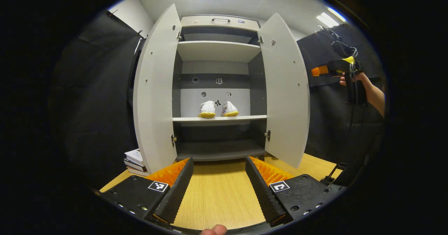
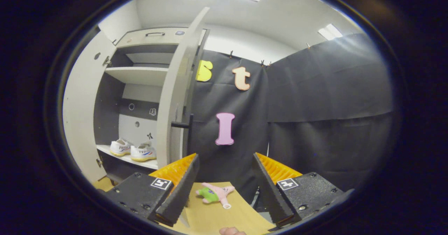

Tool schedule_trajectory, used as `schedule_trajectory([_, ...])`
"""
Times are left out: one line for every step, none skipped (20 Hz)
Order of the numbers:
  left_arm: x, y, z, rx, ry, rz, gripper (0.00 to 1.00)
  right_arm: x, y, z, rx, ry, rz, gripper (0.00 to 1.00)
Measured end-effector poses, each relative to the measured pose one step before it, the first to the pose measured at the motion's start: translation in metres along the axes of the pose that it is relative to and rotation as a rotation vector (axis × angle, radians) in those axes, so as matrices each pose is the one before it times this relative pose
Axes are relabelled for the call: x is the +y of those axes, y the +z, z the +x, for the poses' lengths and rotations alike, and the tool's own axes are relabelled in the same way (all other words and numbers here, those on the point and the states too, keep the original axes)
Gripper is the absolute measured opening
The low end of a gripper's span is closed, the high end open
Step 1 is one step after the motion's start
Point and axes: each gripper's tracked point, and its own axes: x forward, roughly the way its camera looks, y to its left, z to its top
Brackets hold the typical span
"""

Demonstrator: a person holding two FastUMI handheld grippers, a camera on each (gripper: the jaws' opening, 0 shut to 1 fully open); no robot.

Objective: Grab one shoe with the right hand and put it into the shoe cabinet, grab the other shoe with the left hand and put it into the shoe cabinet; then close the right door with the right hand and the left door with the left hand.

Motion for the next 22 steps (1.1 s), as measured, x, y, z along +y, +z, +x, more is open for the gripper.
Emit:
schedule_trajectory([0.00101,-0.00053,-0.00004,0.00285,0.00367,-0.00196,0.89,-0.00166,-0.00063,0.00901,0.01135,0.00425,0.01471,0.94])
schedule_trajectory([0.00159,-0.00076,0.00059,0.00321,0.00358,-0.0013,0.89,-0.00257,0.00044,0.00895,0.00854,-0.00544,0.00586,0.95])
schedule_trajectory([0.00183,-0.0016,-0.00032,0.00337,0.00486,-0.00134,0.89,-0.00299,0.00049,0.0092,0.00365,-0.00422,0.0026,0.95])
schedule_trajectory([0.00158,-0.00031,0.00136,0.00374,0.00444,-0.00247,0.89,-0.00102,-0.00004,0.00765,0.00379,0.00058,0.00357,0.95])
schedule_trajectory([0.00174,-0.00205,-0.00038,0.00411,0.00311,-0.00206,0.89,0.00138,-0.00293,0.00454,0.00813,0.0033,0.00405,0.95])
schedule_trajectory([0.00091,-0.00196,-0.00076,0.00495,0.00128,-0.00069,0.89,-0.0002,-0.00127,0.00421,0.0079,-0.00029,-0.0009,0.94])
schedule_trajectory([-0.00032,-0.00142,0.00036,0.00553,0.00033,0.00044,0.89,-0.00027,-0.00069,0.00257,0.00492,-0.0032,-0.00255,0.94])
schedule_trajectory([0.0006,-0.00102,0.00034,0.00534,0.00053,0.00102,0.89,0.00174,-0.00015,-0.0002,-0.00278,0.00418,0.00633,0.94])
schedule_trajectory([-0.0007,-0.00062,0.00026,0.0048,-0.00015,0.00026,0.89,0.00552,0.0002,0.00106,0.0015,0.01713,0.00788,0.94])
schedule_trajectory([-0.00061,-0.00076,0.0004,0.00119,-0.00377,-0.00136,0.89,0.00408,-0.00057,0.00049,0.00479,0.00721,-0.00008,0.93])
schedule_trajectory([-0.00048,-0.00015,0.0005,-0.00012,-0.00437,-0.00077,0.89,0.00112,0.00016,-0.00365,-0.00997,-0.00282,-0.00827,0.91])
schedule_trajectory([-0.00082,0.00001,0.00027,-0.00066,-0.00332,0.00053,0.89,0.00128,-0.00132,0.00072,-0.00345,-0.00482,-0.01831,0.9])
schedule_trajectory([-0.00014,0.00006,0.00001,-0.00253,-0.00173,0.00144,0.89,0.00607,0.00235,-0.00339,-0.00715,0.00131,-0.00187,0.9])
schedule_trajectory([-0.00056,0.00041,-0.00027,-0.00123,-0.00271,0.00307,0.89,0.00616,-0.00001,-0.00253,0.00293,0.01152,0.00713,0.9])
schedule_trajectory([-0.00063,0.00006,0.00028,-0.00104,-0.00374,0.00411,0.89,0.00596,0.00047,-0.00275,-0.00084,0.01608,0.01075,0.9])
schedule_trajectory([0.0,-0.00042,0.00014,-0.00025,-0.00293,0.00369,0.89,0.00727,-0.00078,-0.00162,0.00159,0.01683,0.00291,0.9])
schedule_trajectory([0.00081,-0.00043,-0.00008,0.00211,0.00005,0.00306,0.89,0.00652,-0.00115,-0.00091,-0.00328,0.0135,-0.00073,0.9])
schedule_trajectory([0.00029,-0.00031,-0.00002,0.00152,0.00096,0.00107,0.89,0.00834,0.00025,-0.00074,-0.00295,0.01229,-0.00555,0.9])
schedule_trajectory([0.00053,-0.00024,0.00017,0.00101,0.00212,-0.00132,0.89,0.00786,0.00058,-0.00176,-0.00457,0.01014,-0.00261,0.9])
schedule_trajectory([0.00041,-0.00069,-0.00036,0.00255,0.00286,-0.00272,0.89,0.00812,0.0004,-0.00087,-0.00223,0.01004,0.0001,0.9])
schedule_trajectory([0.00185,-0.00042,-0.00031,0.00272,0.0048,-0.00271,0.89,0.00576,-0.0003,0.00045,-0.0066,0.01107,0.00919,0.9])
schedule_trajectory([0.00335,-0.00095,0.00045,0.00081,0.00427,-0.00219,0.89,0.008,0.00042,0.00129,-0.00654,0.01322,0.01218,0.9])
